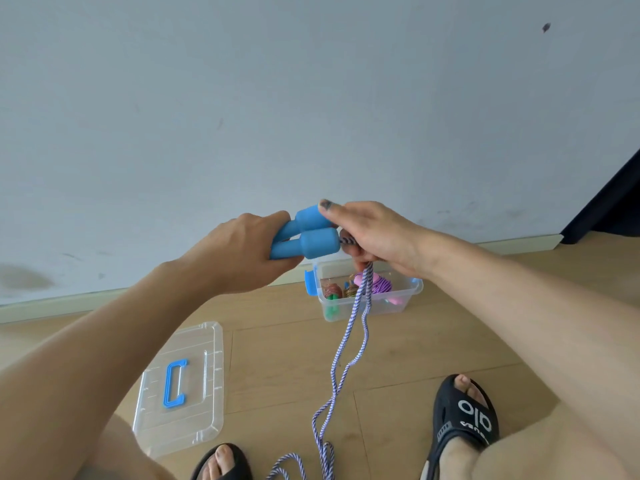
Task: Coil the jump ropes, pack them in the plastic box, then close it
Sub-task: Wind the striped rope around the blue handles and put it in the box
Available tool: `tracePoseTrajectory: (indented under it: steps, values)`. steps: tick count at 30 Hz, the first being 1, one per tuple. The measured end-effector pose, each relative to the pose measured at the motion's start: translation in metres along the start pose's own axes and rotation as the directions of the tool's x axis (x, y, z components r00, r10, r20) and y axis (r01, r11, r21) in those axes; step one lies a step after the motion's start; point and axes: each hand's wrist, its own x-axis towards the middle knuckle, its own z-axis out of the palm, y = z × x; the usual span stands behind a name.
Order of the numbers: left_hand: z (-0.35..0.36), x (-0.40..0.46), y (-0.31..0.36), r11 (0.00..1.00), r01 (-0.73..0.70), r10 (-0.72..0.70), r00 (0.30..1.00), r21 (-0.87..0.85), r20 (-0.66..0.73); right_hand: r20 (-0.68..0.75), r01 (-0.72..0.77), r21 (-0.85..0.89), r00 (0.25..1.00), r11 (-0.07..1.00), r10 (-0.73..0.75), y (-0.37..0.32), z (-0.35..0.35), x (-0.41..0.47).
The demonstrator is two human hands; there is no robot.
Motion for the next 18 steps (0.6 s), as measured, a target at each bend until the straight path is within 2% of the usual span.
tracePoseTrajectory:
  steps: [3, 7, 11, 14, 16, 18]
  values:
    - [-0.003, -0.003, -0.005, 0.994, 0.090, -0.092, 0.995, -0.069, -0.029, -0.082, 0.053, 0.073, 0.996, 0.996, -0.047, -0.005, -0.001, 0.000]
    - [-0.004, -0.003, -0.005, 0.991, 0.090, -0.098, 0.992, -0.099, -0.080, -0.172, 0.087, 0.090, 0.983, 0.992, -0.070, -0.006, 0.004, 0.002]
    - [-0.004, -0.001, -0.001, 0.960, 0.167, -0.183, 0.982, -0.223, -0.051, -0.298, 0.086, -0.065, 0.949, 0.994, -0.101, 0.001, 0.013, 0.002]
    - [-0.003, 0.002, 0.001, 0.857, 0.303, -0.321, 0.947, -0.417, 0.028, -0.389, 0.105, -0.188, 0.905, 0.977, -0.172, -0.002, 0.022, -0.001]
    - [-0.001, 0.003, 0.003, 0.740, 0.396, -0.404, 0.908, -0.544, 0.112, -0.350, 0.149, -0.266, 0.906, 0.952, -0.240, -0.004, 0.031, -0.004]
    - [0.003, 0.003, 0.005, 0.663, 0.466, -0.445, 0.875, -0.586, 0.192, -0.279, 0.170, -0.344, 0.920, 0.923, -0.273, -0.003, 0.038, -0.005]
